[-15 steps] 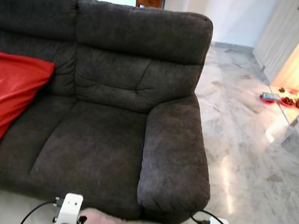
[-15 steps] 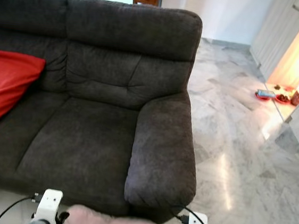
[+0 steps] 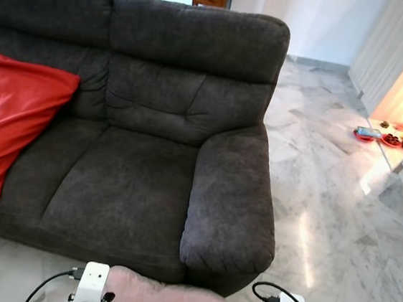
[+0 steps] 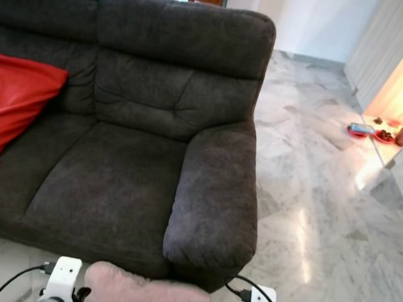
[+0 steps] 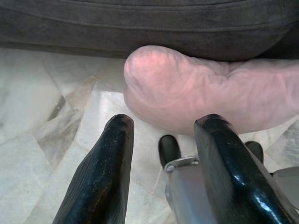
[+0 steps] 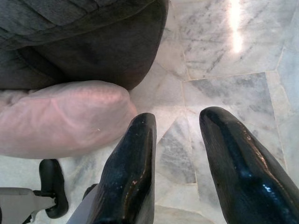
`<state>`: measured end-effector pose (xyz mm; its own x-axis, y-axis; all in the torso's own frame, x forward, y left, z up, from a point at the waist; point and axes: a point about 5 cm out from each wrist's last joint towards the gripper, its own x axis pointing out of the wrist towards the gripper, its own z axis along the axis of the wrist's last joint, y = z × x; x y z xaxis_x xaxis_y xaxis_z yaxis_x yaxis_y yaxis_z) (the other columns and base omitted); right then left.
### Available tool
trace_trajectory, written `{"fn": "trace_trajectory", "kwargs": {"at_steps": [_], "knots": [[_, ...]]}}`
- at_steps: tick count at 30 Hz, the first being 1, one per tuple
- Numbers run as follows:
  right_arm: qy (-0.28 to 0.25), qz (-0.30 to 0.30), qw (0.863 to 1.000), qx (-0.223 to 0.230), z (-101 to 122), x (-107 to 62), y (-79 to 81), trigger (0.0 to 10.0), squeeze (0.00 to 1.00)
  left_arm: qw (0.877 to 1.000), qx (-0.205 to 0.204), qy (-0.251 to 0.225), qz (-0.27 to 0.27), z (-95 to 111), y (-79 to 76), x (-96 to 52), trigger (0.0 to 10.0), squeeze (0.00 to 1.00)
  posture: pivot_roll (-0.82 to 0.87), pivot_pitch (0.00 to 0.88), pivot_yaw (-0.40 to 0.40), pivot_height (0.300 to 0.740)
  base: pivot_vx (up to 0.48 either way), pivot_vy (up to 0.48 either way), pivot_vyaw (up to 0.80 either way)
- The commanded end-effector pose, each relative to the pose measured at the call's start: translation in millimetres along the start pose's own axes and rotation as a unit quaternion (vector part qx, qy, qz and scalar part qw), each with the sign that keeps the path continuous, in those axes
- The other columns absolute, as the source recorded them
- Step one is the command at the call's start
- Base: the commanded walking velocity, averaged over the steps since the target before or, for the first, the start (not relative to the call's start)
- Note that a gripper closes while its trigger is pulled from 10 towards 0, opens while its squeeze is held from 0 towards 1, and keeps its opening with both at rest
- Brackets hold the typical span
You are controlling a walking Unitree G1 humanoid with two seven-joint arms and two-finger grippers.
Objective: Move the pillow to the sofa from floor
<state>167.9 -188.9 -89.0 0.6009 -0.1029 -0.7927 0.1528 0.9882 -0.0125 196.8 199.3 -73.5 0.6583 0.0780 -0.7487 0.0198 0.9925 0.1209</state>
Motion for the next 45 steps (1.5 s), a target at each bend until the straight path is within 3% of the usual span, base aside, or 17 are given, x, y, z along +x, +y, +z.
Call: {"fn": "trace_trajectory", "kwargs": {"at_steps": [1, 7, 19, 35, 42, 45], "knots": [[-0.002, -0.001, 1.000, -0.001, 1.6, 0.3, -0.8, 10.0, 0.00, 1.000, 0.005, 0.003, -0.005, -2.2, -1.8, -0.5, 10.0, 0.00, 0.00, 0.000, -0.083, 0.740, 0.000, 0.000, 0.00], [-0.002, -0.001, 1.000, 0.000, 1.7, 0.3, -0.8, 10.0, 0.00, 1.000, -0.002, 0.006, -0.002, -4.3, -1.5, -0.9, 10.0, 0.00, 0.00, 0.000, -0.085, 0.740, 0.000, 0.000, 0.00], [-0.001, 0.000, 1.000, -0.002, 1.6, 0.4, -0.9, 10.0, 0.00, 1.000, -0.007, 0.010, 0.002, -7.3, 1.3, -1.8, 10.0, 0.00, 0.00, 0.000, -0.086, 0.740, 0.000, 0.402, 0.00], [-0.003, -0.001, 1.000, 0.010, 0.3, -0.1, 0.7, 10.0, 0.00, 1.000, 0.002, 0.014, -0.002, -7.9, 1.8, -1.8, 10.0, 0.00, 0.00, 0.000, -0.078, 0.740, 0.000, 0.000, 0.00], [-0.036, -0.013, 0.999, 0.037, 3.3, -1.3, -0.2, 10.0, 0.00, 0.998, 0.018, -0.050, 0.023, 18.0, 8.3, 1.6, 10.0, 0.00, 0.01, 0.000, -0.078, 0.740, 0.000, 0.000, 0.00], [-0.061, -0.006, 0.997, 0.042, 6.9, -2.1, 0.9, 10.0, 0.00, 0.992, 0.039, -0.113, 0.044, 45.4, 13.7, 3.1, 10.0, 0.00, 0.00, 0.000, -0.074, 0.740, 0.000, 0.000, 0.00]]}}
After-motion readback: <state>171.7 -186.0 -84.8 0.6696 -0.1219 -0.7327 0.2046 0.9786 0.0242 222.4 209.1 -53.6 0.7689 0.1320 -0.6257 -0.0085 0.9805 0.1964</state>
